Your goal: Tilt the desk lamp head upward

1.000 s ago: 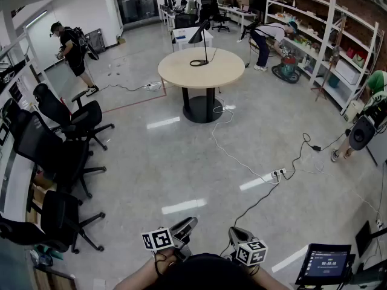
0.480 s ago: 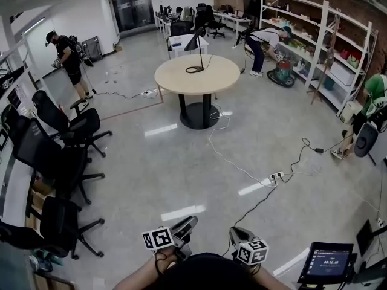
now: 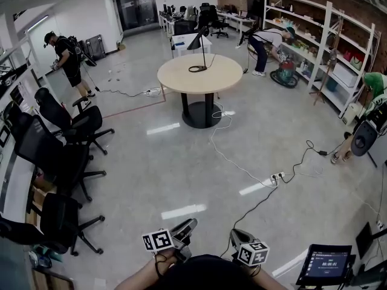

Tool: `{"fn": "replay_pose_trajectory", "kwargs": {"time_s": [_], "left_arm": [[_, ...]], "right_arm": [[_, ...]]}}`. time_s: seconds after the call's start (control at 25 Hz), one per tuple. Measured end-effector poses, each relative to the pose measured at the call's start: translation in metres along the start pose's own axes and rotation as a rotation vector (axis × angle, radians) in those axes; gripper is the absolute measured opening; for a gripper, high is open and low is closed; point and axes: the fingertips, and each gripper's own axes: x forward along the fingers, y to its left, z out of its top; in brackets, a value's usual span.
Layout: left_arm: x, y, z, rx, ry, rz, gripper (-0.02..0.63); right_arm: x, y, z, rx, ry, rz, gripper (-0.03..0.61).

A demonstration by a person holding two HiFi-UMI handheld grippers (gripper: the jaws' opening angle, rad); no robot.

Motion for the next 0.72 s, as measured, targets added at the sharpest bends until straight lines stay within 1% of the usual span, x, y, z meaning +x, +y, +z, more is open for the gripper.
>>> {"fn": "replay_pose_trajectory", "kwargs": {"time_s": [0.24, 0.48, 0.72], "left_arm": [[0.009, 0.000, -0.019, -0.027, 0.016, 0.003, 0.149], [0.028, -0.012, -0.042, -0.029, 0.029, 0.006, 0.149], [0.038, -0.021, -0.070, -0.021, 0.051, 0.024, 0.149]], "right_arm": [[-0.013, -0.016, -0.004, 0.014, -0.005, -0.022, 0.005], [-0.032, -0.041, -0.005, 0.029, -0.004, -0.030, 0.005], [-0.045, -0.059, -0.012, 0.051, 0.003, -0.012, 0.005]]}}
